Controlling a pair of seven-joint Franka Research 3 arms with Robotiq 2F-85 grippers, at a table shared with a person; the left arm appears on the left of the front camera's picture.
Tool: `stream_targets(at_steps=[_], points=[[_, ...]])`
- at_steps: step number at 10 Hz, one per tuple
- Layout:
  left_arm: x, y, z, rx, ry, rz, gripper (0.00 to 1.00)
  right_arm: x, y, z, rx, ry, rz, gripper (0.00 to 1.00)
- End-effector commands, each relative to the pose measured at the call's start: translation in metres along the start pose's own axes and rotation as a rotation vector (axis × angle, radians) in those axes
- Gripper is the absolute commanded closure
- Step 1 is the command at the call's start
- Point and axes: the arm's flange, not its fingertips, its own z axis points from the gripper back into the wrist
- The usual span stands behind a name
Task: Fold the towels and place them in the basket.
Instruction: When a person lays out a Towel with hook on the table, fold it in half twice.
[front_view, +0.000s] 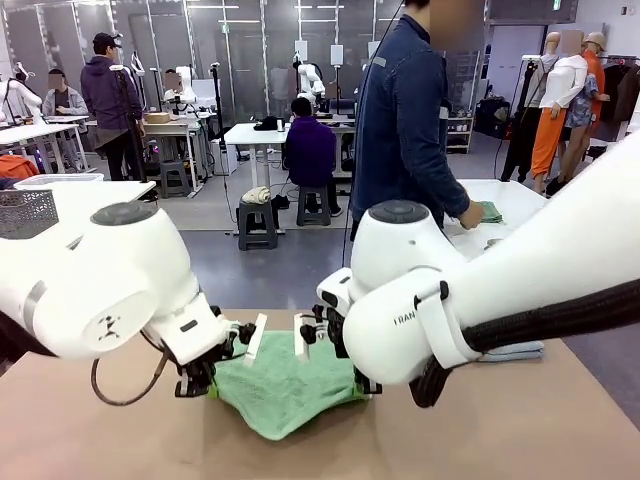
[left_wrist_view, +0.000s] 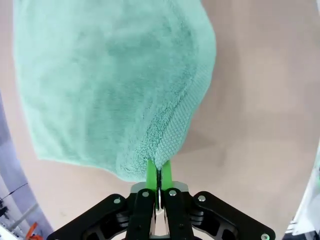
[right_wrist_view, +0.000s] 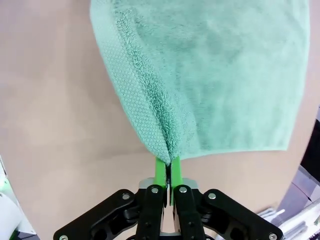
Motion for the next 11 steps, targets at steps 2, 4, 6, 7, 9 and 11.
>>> stream_targets(at_steps=[2, 4, 6, 7, 9, 11], points=[[0.004, 0.011, 0.015, 0.022, 0.058, 0.023, 0.96, 0.003, -0.014, 0.012, -0.014, 0.042, 0.001, 0.96], [-0.001, 0.015, 0.019, 0.034, 0.078, 0.061, 0.96, 0.002, -0.018, 0.016, -0.017, 0.045, -0.01, 0.96], [-0.013, 0.017, 0.021, 0.017, 0.074, 0.099, 0.96, -0.003, -0.021, 0.02, -0.024, 0.052, -0.03, 0.96], [-0.016, 0.017, 0.019, -0.003, 0.068, 0.103, 0.96, -0.005, -0.021, 0.021, -0.026, 0.048, -0.032, 0.96], [-0.02, 0.017, 0.015, -0.027, 0.056, 0.118, 0.96, -0.009, -0.021, 0.02, -0.031, 0.038, -0.049, 0.96], [-0.021, 0.018, 0.014, -0.003, 0.059, 0.098, 0.96, -0.007, -0.022, 0.018, -0.017, 0.025, -0.02, 0.96]])
